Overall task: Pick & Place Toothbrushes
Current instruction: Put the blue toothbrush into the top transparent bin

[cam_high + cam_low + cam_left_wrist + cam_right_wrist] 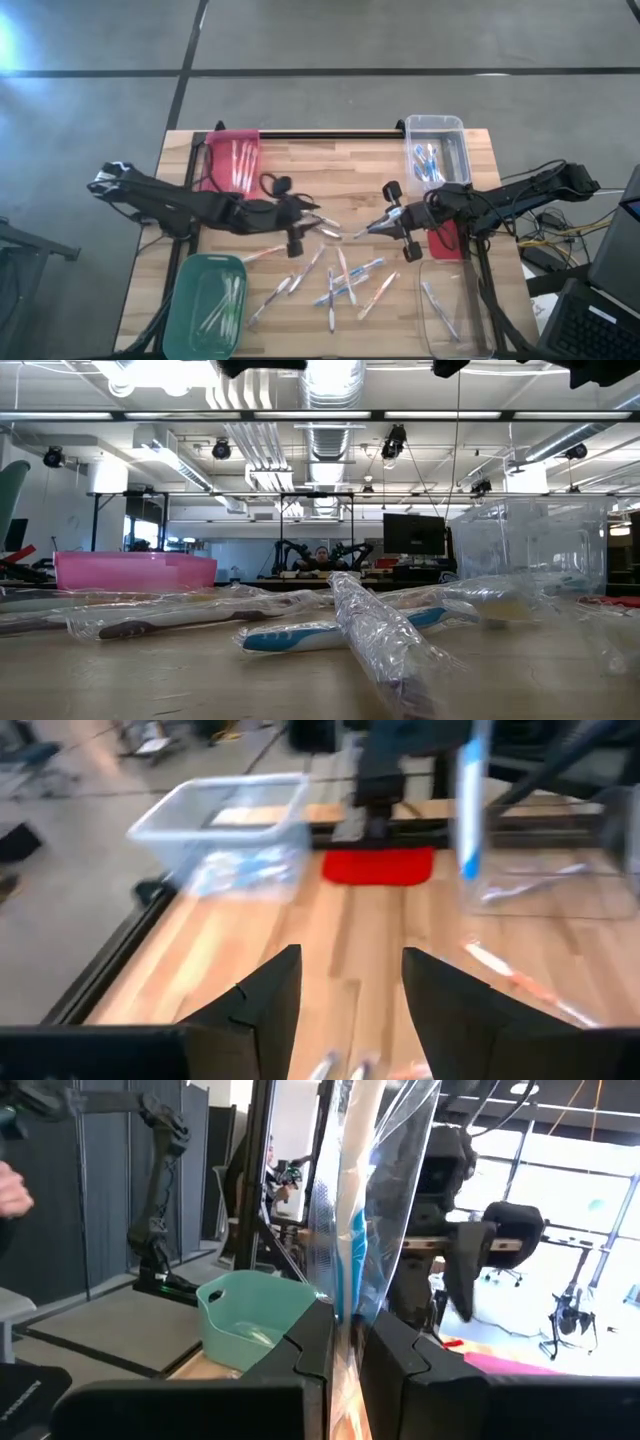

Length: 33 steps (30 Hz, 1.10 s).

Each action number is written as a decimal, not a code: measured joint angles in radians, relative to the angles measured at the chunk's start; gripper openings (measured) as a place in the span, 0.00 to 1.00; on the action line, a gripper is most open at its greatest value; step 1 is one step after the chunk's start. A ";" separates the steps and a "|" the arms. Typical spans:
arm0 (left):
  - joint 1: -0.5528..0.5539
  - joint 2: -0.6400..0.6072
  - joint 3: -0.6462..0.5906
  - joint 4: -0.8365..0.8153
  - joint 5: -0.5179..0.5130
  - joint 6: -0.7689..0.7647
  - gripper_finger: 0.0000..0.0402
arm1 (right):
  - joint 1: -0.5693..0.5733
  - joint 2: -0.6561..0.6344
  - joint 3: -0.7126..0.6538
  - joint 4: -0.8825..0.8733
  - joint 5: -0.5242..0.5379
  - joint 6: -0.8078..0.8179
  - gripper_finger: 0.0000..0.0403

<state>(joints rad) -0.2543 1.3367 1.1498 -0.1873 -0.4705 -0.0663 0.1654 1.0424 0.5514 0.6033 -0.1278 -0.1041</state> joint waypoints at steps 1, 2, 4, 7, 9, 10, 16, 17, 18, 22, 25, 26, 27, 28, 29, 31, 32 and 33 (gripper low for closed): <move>-0.003 -0.032 -0.037 0.002 -0.022 -0.020 0.45 | 0.000 0.000 0.000 -0.001 0.002 0.004 0.06; -0.008 -0.067 -0.077 0.005 -0.044 -0.039 0.45 | 0.000 0.000 0.000 -0.002 0.008 0.009 0.06; -0.014 -0.130 -0.161 0.040 -0.081 -0.074 0.45 | 0.000 0.000 0.000 -0.005 0.030 0.019 0.06; -0.017 -0.221 -0.289 0.094 -0.098 -0.125 0.45 | 0.000 0.000 0.000 -0.017 0.065 0.023 0.06; -0.017 -0.275 -0.359 0.148 -0.098 -0.164 0.45 | 0.000 0.000 0.000 -0.026 0.116 0.046 0.06; -0.017 -0.299 -0.392 0.173 -0.099 -0.181 0.45 | 0.000 0.000 0.000 -0.029 0.156 0.066 0.06; -0.017 -0.395 -0.529 0.240 -0.097 -0.194 0.45 | -0.017 0.000 0.000 -0.114 0.490 0.151 0.06; -0.017 -0.406 -0.542 0.241 -0.097 -0.194 0.45 | -0.032 0.000 0.000 -0.130 0.527 0.162 0.06; -0.017 -0.414 -0.552 0.243 -0.097 -0.194 0.45 | -0.048 -0.002 0.000 -0.144 0.551 0.175 0.06; -0.017 -0.432 -0.571 0.241 -0.097 -0.179 0.44 | -0.139 -0.008 0.038 -0.262 0.564 0.216 0.06; -0.017 -0.442 -0.564 0.241 -0.097 -0.133 0.44 | -0.224 -0.005 0.118 -0.427 0.564 0.254 0.06; -0.017 -0.444 -0.561 0.243 -0.097 -0.111 0.44 | -0.252 0.000 0.150 -0.488 0.565 0.262 0.06; -0.017 -0.445 -0.559 0.239 -0.097 -0.091 0.44 | -0.278 0.004 0.183 -0.551 0.566 0.267 0.06; -0.016 -0.446 -0.557 0.239 -0.097 -0.077 0.44 | -0.304 0.007 0.214 -0.617 0.566 0.267 0.06; -0.016 -0.446 -0.554 0.242 -0.097 -0.064 0.44 | -0.330 0.007 0.247 -0.680 0.567 0.265 0.06; -0.016 -0.448 -0.554 0.239 -0.097 -0.051 0.44 | -0.378 0.006 0.316 -0.799 0.568 0.265 0.06; -0.016 -0.449 -0.554 0.241 -0.097 -0.045 0.44 | -0.401 0.006 0.348 -0.860 0.568 0.270 0.06; -0.016 -0.449 -0.554 0.240 -0.098 -0.039 0.44 | -0.424 0.006 0.381 -0.923 0.569 0.281 0.06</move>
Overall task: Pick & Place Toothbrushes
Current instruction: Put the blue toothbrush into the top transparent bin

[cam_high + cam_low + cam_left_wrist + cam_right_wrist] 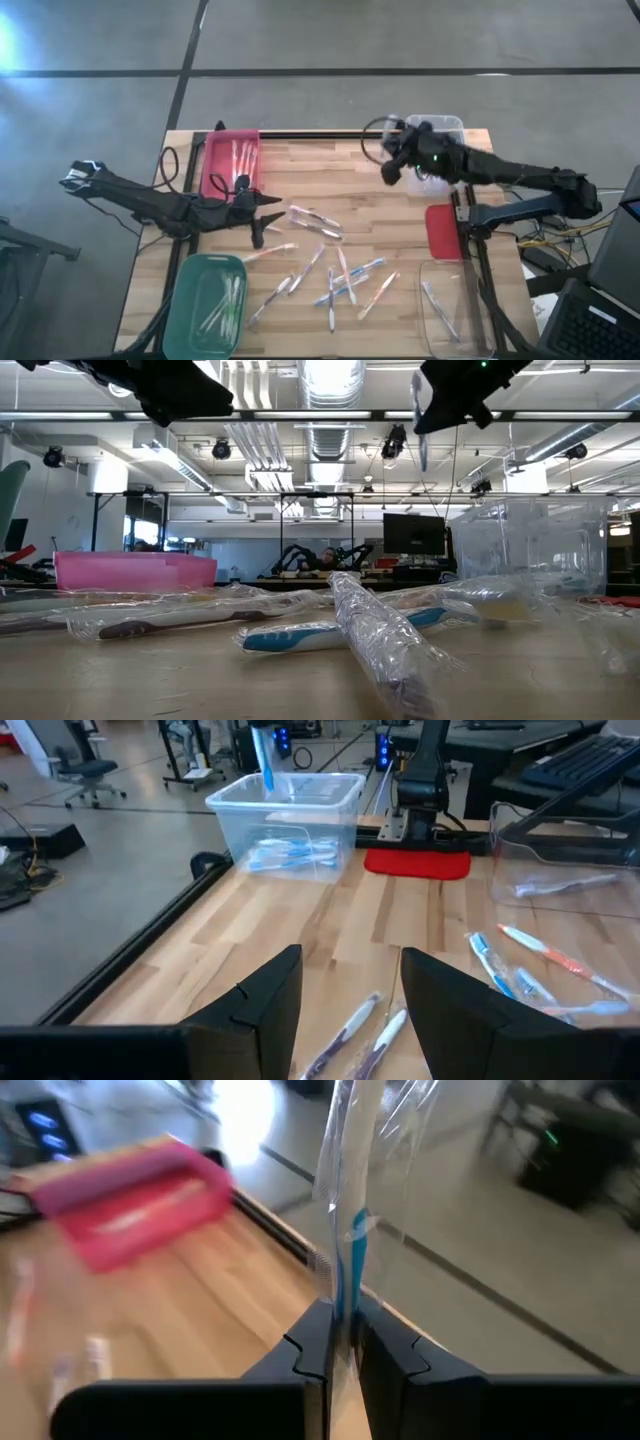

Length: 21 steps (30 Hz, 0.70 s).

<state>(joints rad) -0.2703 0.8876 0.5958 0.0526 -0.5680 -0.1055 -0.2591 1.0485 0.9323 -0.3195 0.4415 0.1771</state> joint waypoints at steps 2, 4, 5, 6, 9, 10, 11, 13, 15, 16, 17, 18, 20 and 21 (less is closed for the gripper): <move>0.000 0.000 -0.001 0.000 -0.001 0.004 0.44 | -0.042 0.000 0.062 -0.111 0.000 0.021 0.06; 0.000 -0.002 -0.001 0.000 -0.001 0.003 0.44 | -0.079 0.000 0.117 -0.198 0.000 0.037 0.06; 0.000 -0.002 -0.001 0.000 -0.002 0.000 0.44 | -0.095 0.000 0.141 -0.237 0.000 0.043 0.06; 0.000 -0.003 -0.001 0.000 -0.002 0.001 0.44 | -0.111 0.000 0.162 -0.276 0.000 0.048 0.06; 0.000 -0.003 -0.001 0.000 -0.002 0.008 0.44 | -0.155 0.000 0.222 -0.374 0.005 0.054 0.06; 0.000 -0.003 -0.001 0.000 -0.003 0.008 0.44 | -0.169 0.000 0.237 -0.395 0.006 0.060 0.06; 0.000 -0.003 -0.001 -0.001 -0.003 0.008 0.44 | -0.183 -0.001 0.249 -0.416 0.007 0.075 0.06; 0.000 -0.004 -0.001 -0.001 -0.003 0.008 0.44 | -0.214 -0.001 0.270 -0.460 0.007 0.109 0.06; 0.000 -0.004 -0.001 -0.001 -0.003 0.030 0.44 | -0.243 0.000 0.282 -0.494 0.007 0.129 0.06; 0.000 -0.004 -0.001 -0.001 -0.003 0.056 0.44 | -0.256 0.000 0.286 -0.504 0.007 0.137 0.06; 0.000 -0.004 -0.001 -0.001 -0.003 0.089 0.44 | -0.269 0.000 0.287 -0.511 0.007 0.145 0.06; 0.000 -0.004 -0.001 -0.001 -0.004 0.125 0.44 | -0.282 0.000 0.287 -0.518 0.007 0.153 0.06; 0.000 -0.004 -0.002 -0.003 -0.017 0.184 0.44 | -0.302 0.000 0.286 -0.520 0.007 0.157 0.06; 0.000 -0.004 -0.002 -0.003 -0.029 0.203 0.44 | -0.311 0.000 0.284 -0.522 0.007 0.156 0.06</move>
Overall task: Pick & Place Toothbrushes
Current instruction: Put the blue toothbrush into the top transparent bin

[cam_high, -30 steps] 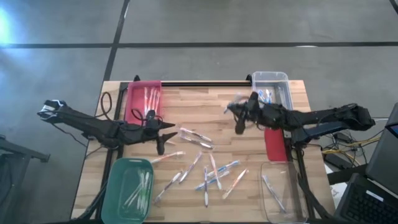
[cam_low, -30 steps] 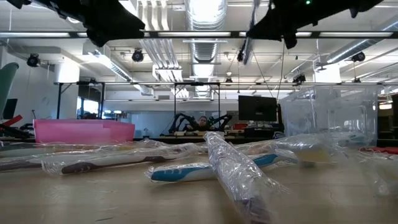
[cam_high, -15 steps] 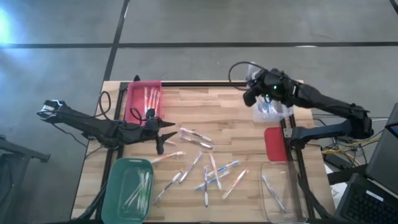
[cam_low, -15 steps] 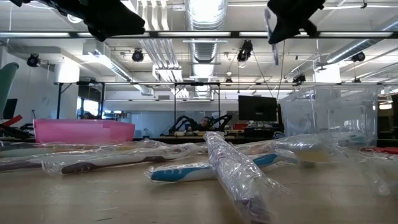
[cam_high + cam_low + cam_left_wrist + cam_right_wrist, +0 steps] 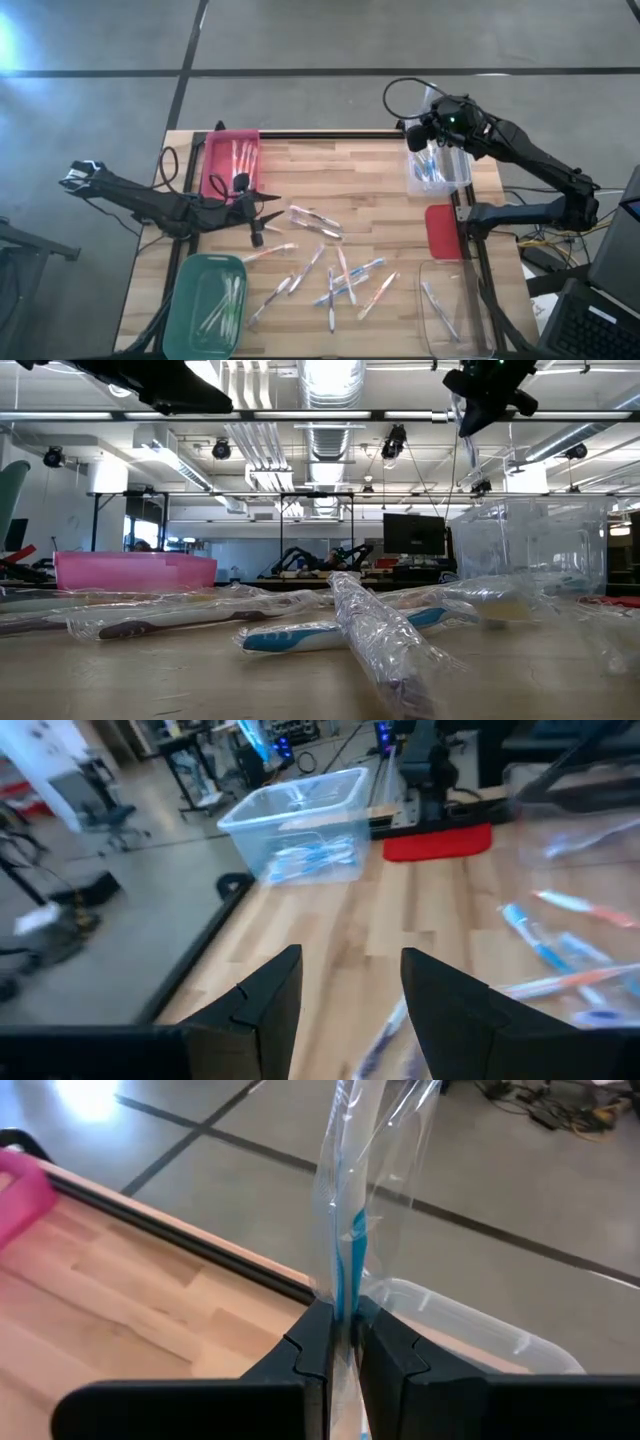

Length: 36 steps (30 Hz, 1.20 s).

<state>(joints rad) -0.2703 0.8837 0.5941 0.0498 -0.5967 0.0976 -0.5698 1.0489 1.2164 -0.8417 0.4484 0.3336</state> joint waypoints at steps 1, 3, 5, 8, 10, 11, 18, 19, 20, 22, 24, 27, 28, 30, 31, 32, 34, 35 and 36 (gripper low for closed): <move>0.000 0.000 0.000 0.000 -0.016 0.013 0.44 | -0.008 0.000 -0.003 -0.001 0.000 0.000 0.06; 0.000 0.000 0.000 0.001 -0.051 0.019 0.44 | -0.028 0.000 -0.006 -0.003 0.000 -0.001 0.06; 0.000 0.000 0.000 0.000 -0.070 0.017 0.44 | -0.051 0.000 -0.006 -0.019 0.000 -0.001 0.06; 0.000 0.000 -0.002 0.002 -0.071 0.038 0.44 | -0.091 0.000 -0.007 -0.045 0.000 0.000 0.06; 0.000 0.001 -0.009 0.002 -0.071 0.054 0.44 | -0.117 0.002 -0.006 -0.069 0.000 0.000 0.06; 0.001 0.002 -0.012 0.001 -0.071 0.062 0.44 | -0.129 0.006 -0.004 -0.084 0.000 0.000 0.06; 0.011 0.004 -0.015 0.003 -0.077 0.091 0.44 | -0.174 0.119 0.015 -0.201 -0.003 -0.001 0.06; 0.015 0.004 -0.015 0.003 -0.078 0.092 0.44 | -0.178 0.144 0.021 -0.214 -0.003 -0.001 0.06; 0.020 0.004 -0.015 0.003 -0.078 0.092 0.44 | -0.181 0.170 0.027 -0.227 -0.004 -0.002 0.06; 0.030 0.004 -0.015 0.003 -0.078 0.092 0.44 | -0.188 0.225 0.053 -0.263 -0.006 -0.013 0.06; 0.040 0.004 -0.015 0.003 -0.078 0.091 0.44 | -0.194 0.281 0.092 -0.312 -0.006 -0.019 0.06; 0.047 0.004 -0.015 0.003 -0.078 0.086 0.44 | -0.198 0.364 0.162 -0.418 -0.008 -0.014 0.06; 0.047 0.004 -0.015 0.003 -0.079 0.084 0.44 | -0.198 0.388 0.185 -0.458 -0.010 -0.003 0.06; 0.047 0.004 -0.015 0.003 -0.078 0.076 0.44 | -0.199 0.427 0.228 -0.534 -0.015 0.011 0.06; 0.047 0.004 -0.015 0.003 -0.078 0.068 0.44 | -0.199 0.443 0.246 -0.567 -0.025 0.012 0.06; 0.047 0.004 -0.015 0.003 -0.078 0.063 0.44 | -0.200 0.457 0.259 -0.593 -0.038 0.012 0.06; 0.047 0.004 -0.015 0.003 -0.078 0.048 0.44 | -0.204 0.472 0.273 -0.624 -0.075 0.008 0.06; 0.047 0.004 -0.015 0.003 -0.078 0.042 0.44 | -0.207 0.474 0.274 -0.631 -0.096 0.007 0.06; 0.047 0.004 -0.015 0.003 -0.078 0.035 0.44 | -0.214 0.474 0.273 -0.635 -0.121 0.007 0.06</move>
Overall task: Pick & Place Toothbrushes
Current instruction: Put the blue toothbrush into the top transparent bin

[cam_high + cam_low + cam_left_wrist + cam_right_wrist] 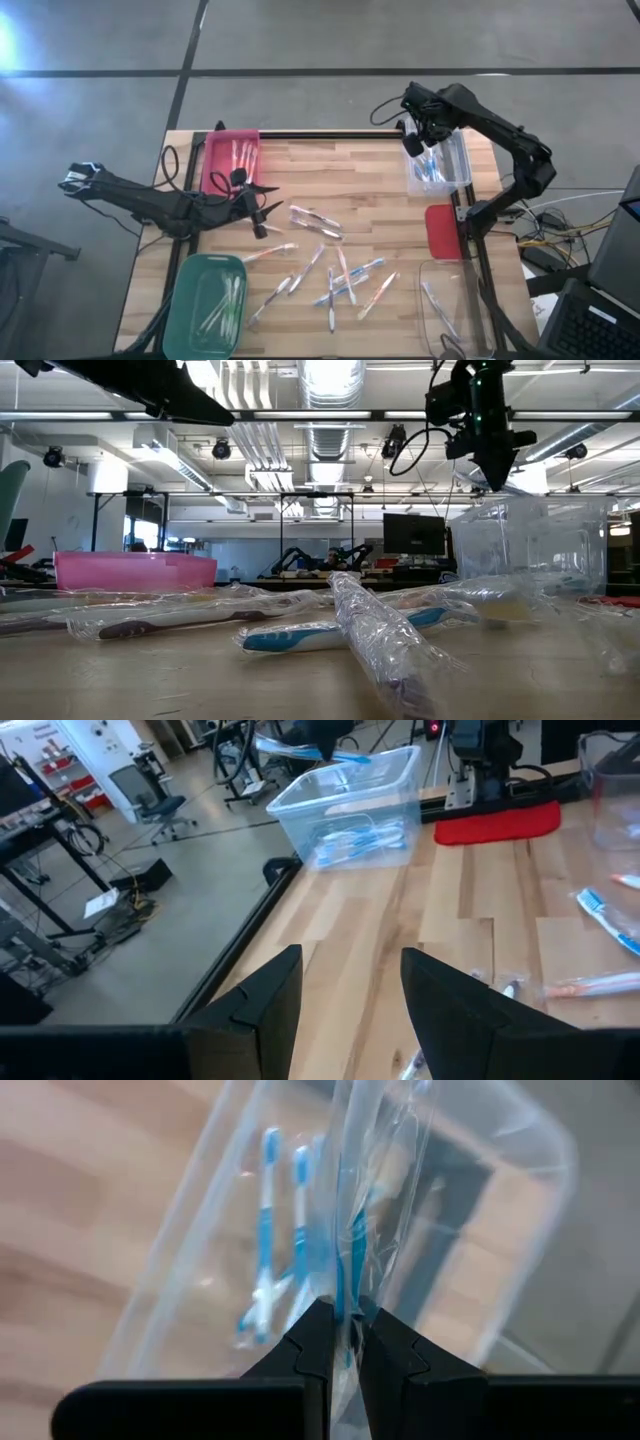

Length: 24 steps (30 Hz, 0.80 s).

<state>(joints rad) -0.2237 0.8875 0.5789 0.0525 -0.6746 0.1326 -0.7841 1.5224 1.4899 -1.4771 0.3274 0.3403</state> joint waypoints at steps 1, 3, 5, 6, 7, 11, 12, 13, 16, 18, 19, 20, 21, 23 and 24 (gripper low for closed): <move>0.000 0.000 0.000 0.000 0.001 -0.010 0.44 | -0.008 -0.003 -0.006 0.000 -0.029 -0.001 0.06; 0.000 0.000 -0.005 0.000 0.003 -0.034 0.44 | -0.027 -0.007 -0.023 -0.012 -0.079 -0.001 0.06; 0.000 0.000 -0.013 -0.003 0.004 -0.060 0.44 | -0.045 -0.008 -0.038 -0.020 -0.098 -0.003 0.06; 0.000 0.000 -0.014 -0.005 0.004 -0.063 0.44 | -0.053 -0.008 -0.043 -0.026 -0.098 -0.003 0.06; 0.000 0.000 -0.014 -0.004 0.004 -0.060 0.44 | -0.060 -0.008 -0.047 -0.030 -0.098 -0.003 0.06; 0.000 0.000 -0.014 -0.004 0.004 -0.056 0.44 | -0.084 -0.001 -0.057 -0.031 -0.099 -0.026 0.06; 0.000 0.000 -0.014 -0.004 0.004 -0.056 0.44 | -0.091 0.001 -0.059 -0.030 -0.100 -0.031 0.06; 0.000 0.000 -0.014 -0.003 0.004 -0.056 0.44 | -0.098 0.003 -0.061 -0.029 -0.101 -0.033 0.06; 0.000 0.000 -0.014 -0.004 0.004 -0.056 0.44 | -0.112 0.013 -0.075 -0.027 -0.101 -0.033 0.06; 0.000 0.000 -0.014 -0.004 0.004 -0.056 0.44 | -0.115 0.021 -0.090 -0.027 -0.101 -0.033 0.06; 0.000 0.000 -0.014 -0.004 0.004 -0.057 0.44 | -0.114 0.026 -0.096 -0.026 -0.101 -0.034 0.06; 0.000 0.000 -0.014 -0.004 0.004 -0.057 0.44 | -0.114 0.031 -0.104 -0.026 -0.101 -0.035 0.06; 0.000 0.000 -0.014 -0.004 0.004 -0.057 0.44 | -0.113 0.037 -0.111 -0.026 -0.101 -0.036 0.06; 0.000 0.000 -0.014 -0.004 0.004 -0.057 0.44 | -0.113 0.049 -0.122 -0.024 -0.102 -0.035 0.06; 0.000 0.000 -0.014 -0.004 0.004 -0.057 0.44 | -0.113 0.053 -0.126 -0.022 -0.103 -0.034 0.06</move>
<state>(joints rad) -0.2237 0.8879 0.5644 0.0481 -0.6702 0.0757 -0.8970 1.5752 1.3636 -1.4993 0.2243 0.3061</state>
